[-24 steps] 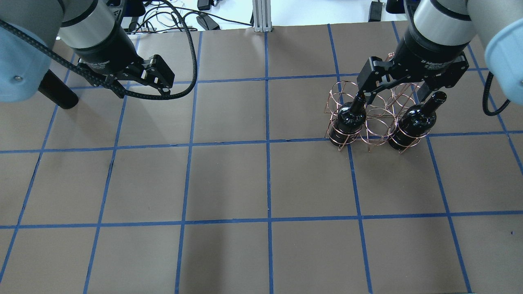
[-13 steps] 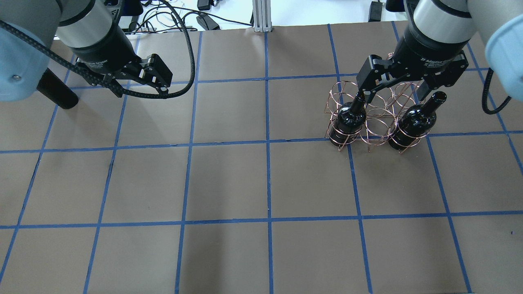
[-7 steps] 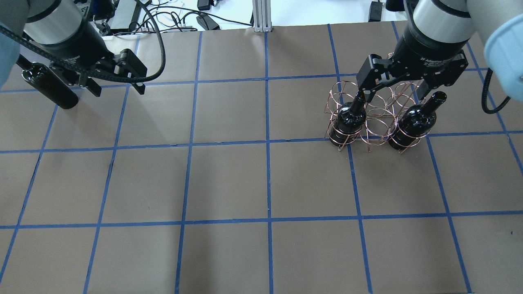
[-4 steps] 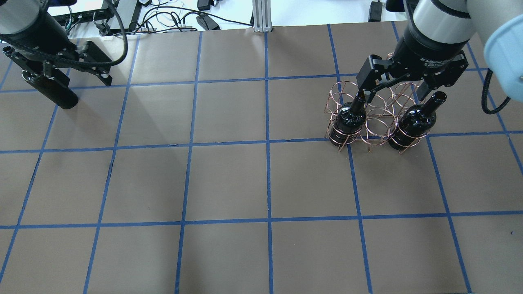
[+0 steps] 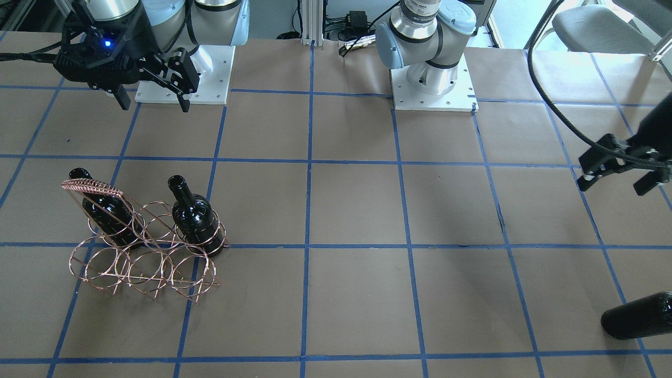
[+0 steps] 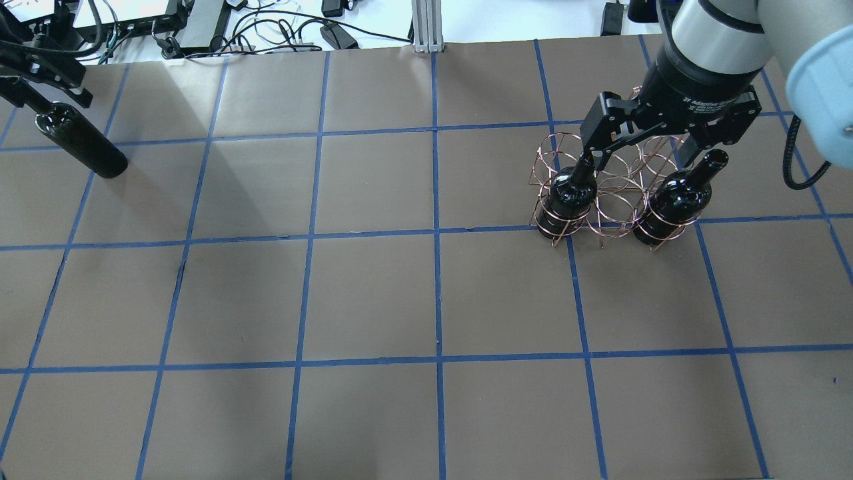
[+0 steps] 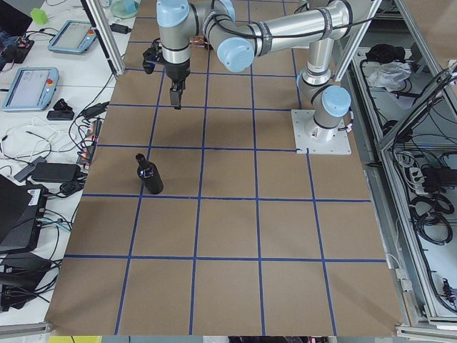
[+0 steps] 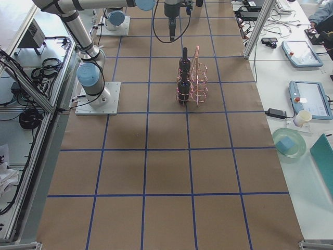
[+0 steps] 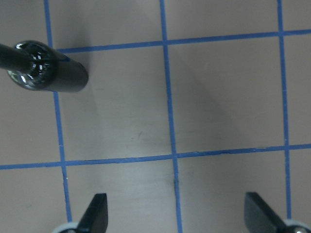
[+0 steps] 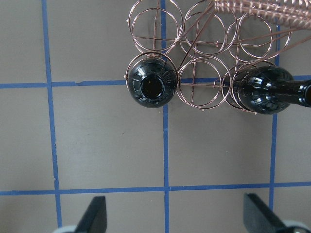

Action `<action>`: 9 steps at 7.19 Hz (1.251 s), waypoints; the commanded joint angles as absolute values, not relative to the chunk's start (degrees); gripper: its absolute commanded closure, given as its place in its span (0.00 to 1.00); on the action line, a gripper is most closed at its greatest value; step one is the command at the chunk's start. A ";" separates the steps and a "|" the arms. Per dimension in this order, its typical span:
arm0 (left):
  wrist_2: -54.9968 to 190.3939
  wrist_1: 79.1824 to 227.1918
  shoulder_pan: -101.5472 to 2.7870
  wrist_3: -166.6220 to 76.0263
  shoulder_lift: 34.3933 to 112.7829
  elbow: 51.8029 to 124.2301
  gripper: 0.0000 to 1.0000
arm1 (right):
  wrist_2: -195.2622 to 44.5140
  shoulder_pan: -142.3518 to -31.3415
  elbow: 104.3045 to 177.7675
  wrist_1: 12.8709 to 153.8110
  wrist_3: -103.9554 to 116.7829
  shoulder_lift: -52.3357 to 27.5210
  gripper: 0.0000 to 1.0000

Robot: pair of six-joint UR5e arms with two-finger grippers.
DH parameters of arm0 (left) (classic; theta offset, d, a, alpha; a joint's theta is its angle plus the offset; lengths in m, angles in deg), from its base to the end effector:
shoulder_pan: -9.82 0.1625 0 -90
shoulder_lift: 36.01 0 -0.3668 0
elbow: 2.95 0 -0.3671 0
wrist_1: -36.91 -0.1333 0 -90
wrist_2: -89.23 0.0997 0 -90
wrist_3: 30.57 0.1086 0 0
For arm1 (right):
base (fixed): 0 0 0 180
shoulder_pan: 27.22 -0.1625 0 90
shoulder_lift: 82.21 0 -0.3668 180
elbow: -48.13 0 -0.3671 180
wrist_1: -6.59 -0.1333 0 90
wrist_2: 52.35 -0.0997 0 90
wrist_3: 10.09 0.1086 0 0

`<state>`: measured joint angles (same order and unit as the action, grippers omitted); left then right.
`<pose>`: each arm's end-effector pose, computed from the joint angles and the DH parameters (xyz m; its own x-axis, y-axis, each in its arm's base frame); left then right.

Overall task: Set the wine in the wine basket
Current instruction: 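Lift the dark bottle by its neck with the left gripper, swinging it upright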

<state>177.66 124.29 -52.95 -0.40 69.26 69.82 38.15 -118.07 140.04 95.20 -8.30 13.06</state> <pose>0.1403 -0.5706 0.4287 -0.9985 0.0517 -0.0165 0.0529 0.9952 -0.0828 0.1388 -0.4341 0.4442 -0.9998 0.0167 0.0076 0.0164 0.9993 -0.0346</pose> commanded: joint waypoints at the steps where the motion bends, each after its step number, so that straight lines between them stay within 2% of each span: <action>1: 177.30 120.78 -49.35 1.25 75.15 65.62 0.00 | 38.18 -118.09 140.15 95.19 -8.24 13.06 0.00; 3: 177.56 117.44 -46.89 4.48 80.16 62.01 0.00 | 38.09 -118.09 140.24 95.19 -8.24 13.15 0.00; 5: 177.48 113.05 -45.56 4.85 83.68 61.65 0.00 | 38.09 -118.09 140.24 95.19 -8.24 13.06 0.00; 9: 174.76 110.13 -45.56 -1.01 86.51 60.50 0.00 | 38.00 -118.09 140.24 95.36 -8.33 13.06 0.00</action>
<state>176.04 110.95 -45.57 1.19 85.81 60.56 38.01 -118.09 140.24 95.38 -8.32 13.06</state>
